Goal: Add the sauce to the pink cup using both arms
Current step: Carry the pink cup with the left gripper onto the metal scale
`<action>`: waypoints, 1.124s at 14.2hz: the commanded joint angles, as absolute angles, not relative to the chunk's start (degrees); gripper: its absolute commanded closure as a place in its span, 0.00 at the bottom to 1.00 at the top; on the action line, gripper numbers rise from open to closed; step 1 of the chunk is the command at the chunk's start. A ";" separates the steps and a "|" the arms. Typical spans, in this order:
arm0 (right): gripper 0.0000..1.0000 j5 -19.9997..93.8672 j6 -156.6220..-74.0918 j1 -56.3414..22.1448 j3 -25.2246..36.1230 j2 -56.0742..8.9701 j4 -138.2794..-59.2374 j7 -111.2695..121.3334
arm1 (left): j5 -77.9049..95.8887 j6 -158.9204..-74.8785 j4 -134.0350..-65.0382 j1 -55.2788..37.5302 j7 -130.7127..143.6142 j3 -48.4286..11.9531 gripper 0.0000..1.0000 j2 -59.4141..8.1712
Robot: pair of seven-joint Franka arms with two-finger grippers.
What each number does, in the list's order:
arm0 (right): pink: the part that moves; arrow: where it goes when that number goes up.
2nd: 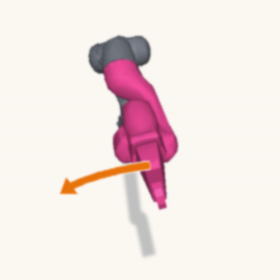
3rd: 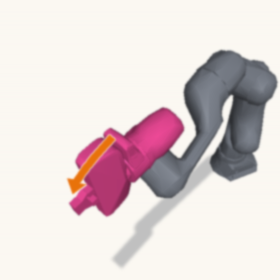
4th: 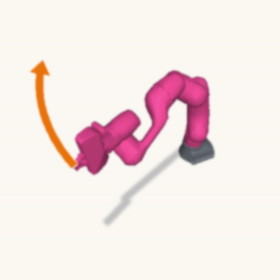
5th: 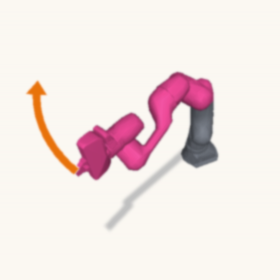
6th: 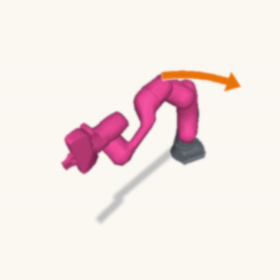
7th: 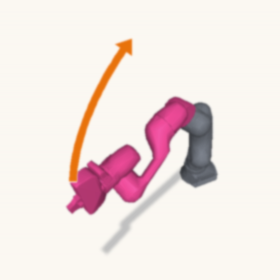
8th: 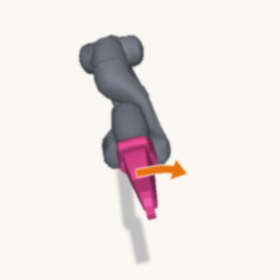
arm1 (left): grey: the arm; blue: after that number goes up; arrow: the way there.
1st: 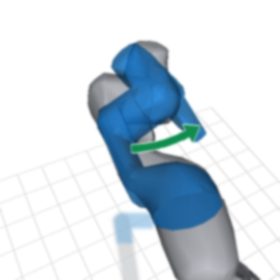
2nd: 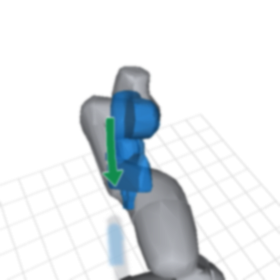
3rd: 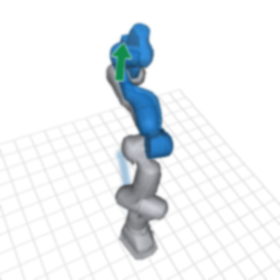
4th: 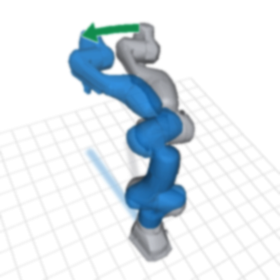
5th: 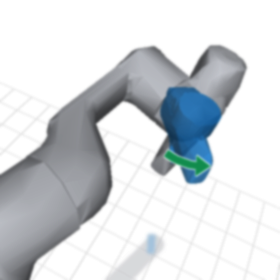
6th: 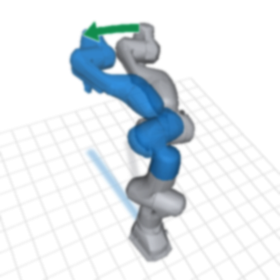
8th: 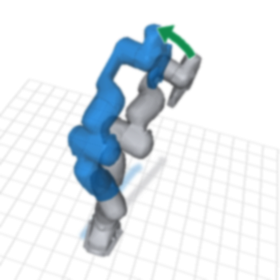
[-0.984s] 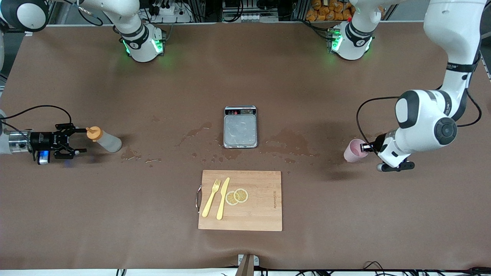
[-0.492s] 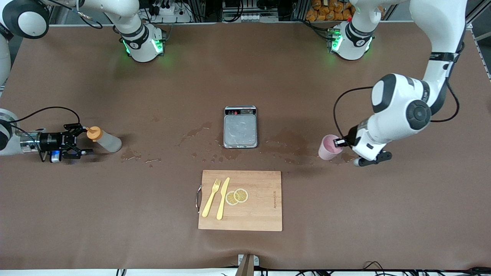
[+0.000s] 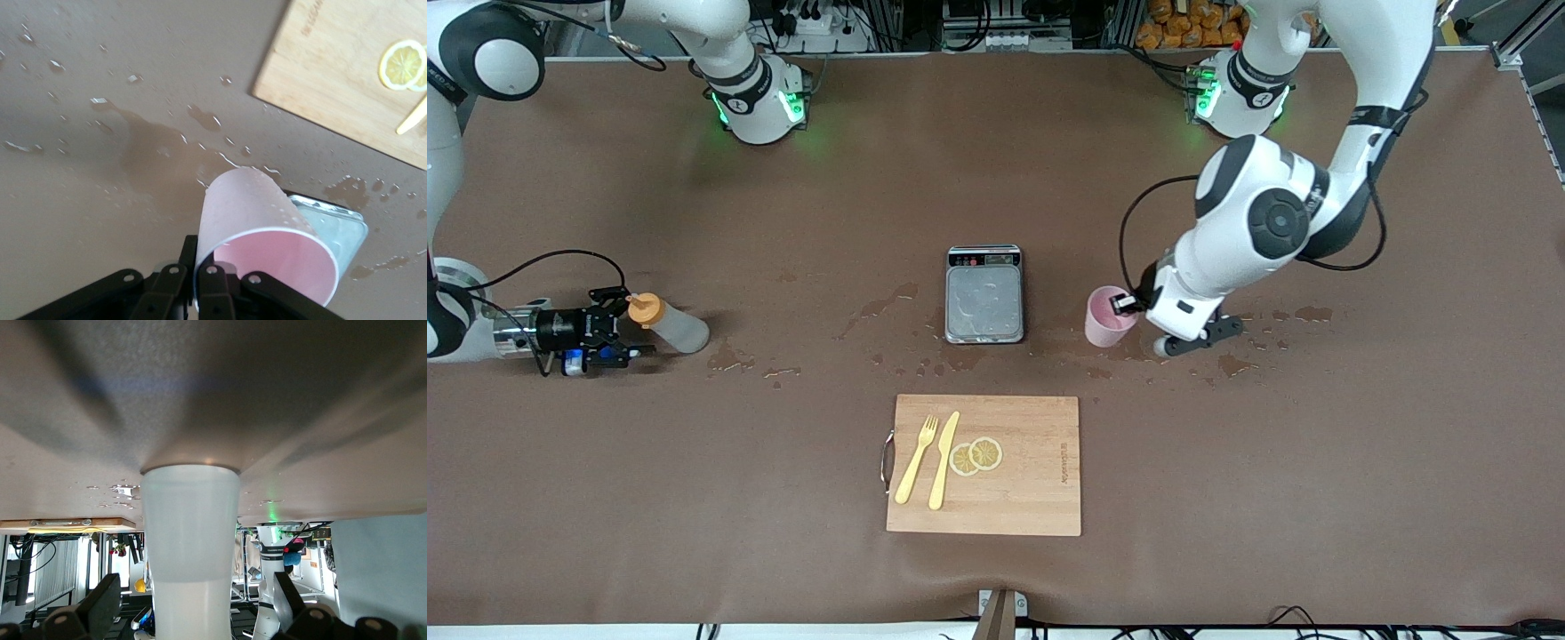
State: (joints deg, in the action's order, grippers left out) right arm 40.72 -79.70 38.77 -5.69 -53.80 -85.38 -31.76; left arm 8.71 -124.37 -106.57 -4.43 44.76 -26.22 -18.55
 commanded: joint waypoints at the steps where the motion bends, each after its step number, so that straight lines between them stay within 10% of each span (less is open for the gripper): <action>1: 0.00 41.75 -78.66 39.47 -6.42 -55.11 -84.11 -32.87 | 8.18 -123.93 -101.53 -6.41 51.30 -25.93 1.00 -22.57; 12: 0.00 41.75 -78.49 36.74 -6.50 -55.90 -85.78 -32.96 | 6.06 -124.01 -94.83 -18.01 70.75 -25.93 1.00 -32.43; 16: 0.36 41.75 -78.57 36.65 -6.50 -56.07 -85.87 -32.96 | 6.15 -124.54 -94.14 -20.91 74.87 -25.93 1.00 -35.50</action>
